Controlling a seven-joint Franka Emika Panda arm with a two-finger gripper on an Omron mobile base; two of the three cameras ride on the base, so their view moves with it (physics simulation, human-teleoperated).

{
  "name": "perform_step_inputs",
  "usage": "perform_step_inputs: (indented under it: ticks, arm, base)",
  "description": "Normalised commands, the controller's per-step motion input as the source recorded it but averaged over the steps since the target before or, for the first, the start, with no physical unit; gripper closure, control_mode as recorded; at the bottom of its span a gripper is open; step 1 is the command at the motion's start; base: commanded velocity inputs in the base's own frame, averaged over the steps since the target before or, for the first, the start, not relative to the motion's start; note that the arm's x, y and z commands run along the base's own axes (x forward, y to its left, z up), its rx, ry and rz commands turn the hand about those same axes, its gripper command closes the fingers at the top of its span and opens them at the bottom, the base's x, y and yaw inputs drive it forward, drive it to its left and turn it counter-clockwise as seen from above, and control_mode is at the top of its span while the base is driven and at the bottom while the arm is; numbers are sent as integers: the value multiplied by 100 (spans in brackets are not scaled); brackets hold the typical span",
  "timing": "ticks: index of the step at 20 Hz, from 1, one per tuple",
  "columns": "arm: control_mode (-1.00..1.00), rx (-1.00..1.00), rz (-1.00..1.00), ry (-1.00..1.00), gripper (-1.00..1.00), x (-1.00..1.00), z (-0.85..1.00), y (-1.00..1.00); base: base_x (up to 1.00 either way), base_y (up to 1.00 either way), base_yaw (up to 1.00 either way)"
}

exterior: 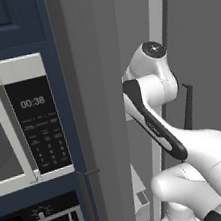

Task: Take the pear, fish, and kiwi from the freezer and place them in the bowl on the counter.

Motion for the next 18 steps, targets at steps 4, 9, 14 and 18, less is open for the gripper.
perform_step_inputs:
  ticks: [4, 9, 14, 18]
  arm:
    - [-100, 0, -10, 0, 100, -58, 36, -16]
    - [-100, 0, -5, 2, 100, -71, 31, -9]
    - [-100, 0, -3, 7, 100, -85, 20, -20]
    - [-100, 0, 0, 1, 100, -82, 1, -45]
  base:
    - [0, 0, 0]
    - [0, 0, 0]
    - [0, 0, 0]
    - [0, 0, 0]
